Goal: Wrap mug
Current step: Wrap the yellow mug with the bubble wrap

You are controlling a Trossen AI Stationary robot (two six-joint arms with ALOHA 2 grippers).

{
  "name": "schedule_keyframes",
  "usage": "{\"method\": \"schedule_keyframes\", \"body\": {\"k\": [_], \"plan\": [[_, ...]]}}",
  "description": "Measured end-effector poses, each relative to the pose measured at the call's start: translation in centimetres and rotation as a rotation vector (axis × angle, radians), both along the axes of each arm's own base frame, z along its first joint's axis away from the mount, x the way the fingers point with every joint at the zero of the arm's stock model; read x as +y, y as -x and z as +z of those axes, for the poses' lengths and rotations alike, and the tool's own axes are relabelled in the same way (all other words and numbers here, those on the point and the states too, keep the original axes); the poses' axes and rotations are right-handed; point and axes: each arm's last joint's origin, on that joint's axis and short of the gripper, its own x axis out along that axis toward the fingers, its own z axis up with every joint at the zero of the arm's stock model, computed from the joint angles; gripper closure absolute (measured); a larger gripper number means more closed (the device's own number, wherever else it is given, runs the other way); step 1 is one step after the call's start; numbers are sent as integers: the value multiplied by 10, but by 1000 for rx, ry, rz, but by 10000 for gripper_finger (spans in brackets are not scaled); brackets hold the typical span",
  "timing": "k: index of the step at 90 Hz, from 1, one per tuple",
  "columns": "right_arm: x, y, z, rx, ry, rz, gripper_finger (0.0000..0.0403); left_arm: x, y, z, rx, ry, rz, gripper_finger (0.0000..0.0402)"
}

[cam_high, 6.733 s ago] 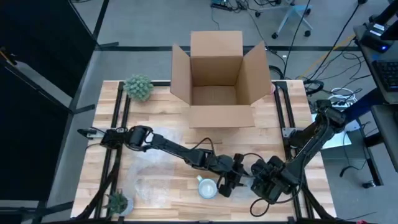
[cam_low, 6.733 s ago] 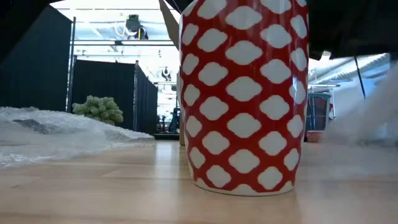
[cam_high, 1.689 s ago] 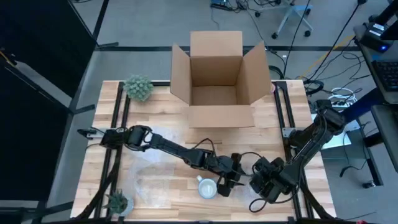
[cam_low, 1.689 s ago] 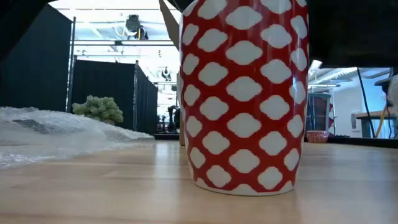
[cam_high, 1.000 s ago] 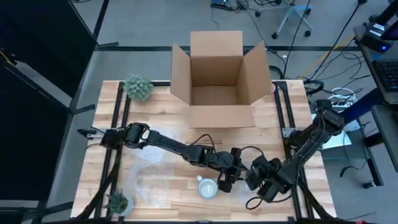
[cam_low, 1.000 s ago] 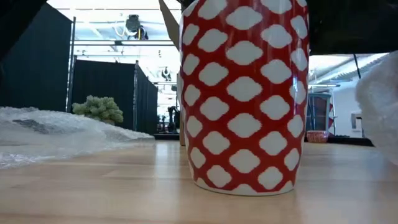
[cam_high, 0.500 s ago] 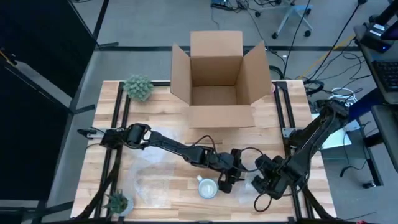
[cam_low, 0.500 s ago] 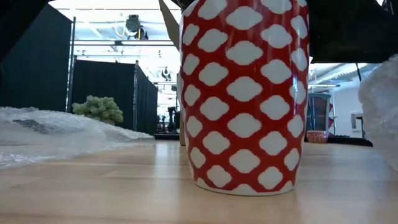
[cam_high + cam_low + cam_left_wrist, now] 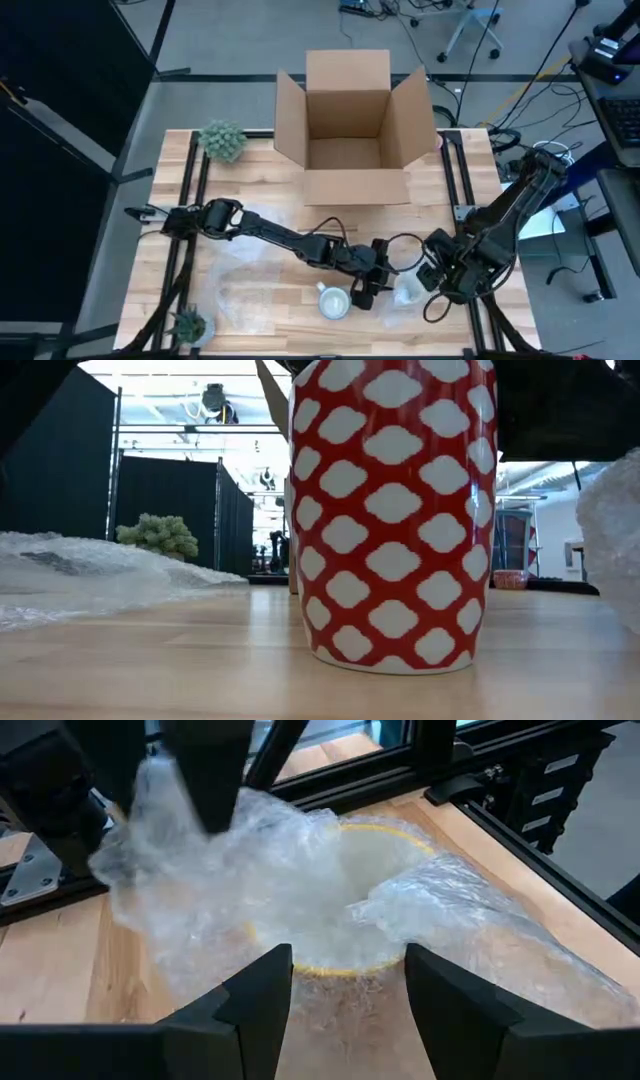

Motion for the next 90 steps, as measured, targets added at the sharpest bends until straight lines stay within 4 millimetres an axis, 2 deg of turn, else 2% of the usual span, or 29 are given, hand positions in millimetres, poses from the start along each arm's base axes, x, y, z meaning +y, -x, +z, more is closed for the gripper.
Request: {"method": "schedule_keyframes", "body": {"k": [21, 48, 62, 79, 90], "plan": [[21, -17, -29, -15, -13, 76, 110, 0, 0, 0, 1, 0, 0, 222], [33, -31, -68, 110, 138, 130, 110, 0, 0, 0, -3, 0, 0, 222], [35, -32, -73, 122, 135, 114, 110, -2, 2, 4, 3, -2, -5, 222], [35, -32, -73, 133, 121, 106, 110, -9, 8, 32, -64, 11, -20, 222], [35, -32, -73, 134, 121, 109, 110, -13, 9, 38, -99, 35, -23, 222]]}}
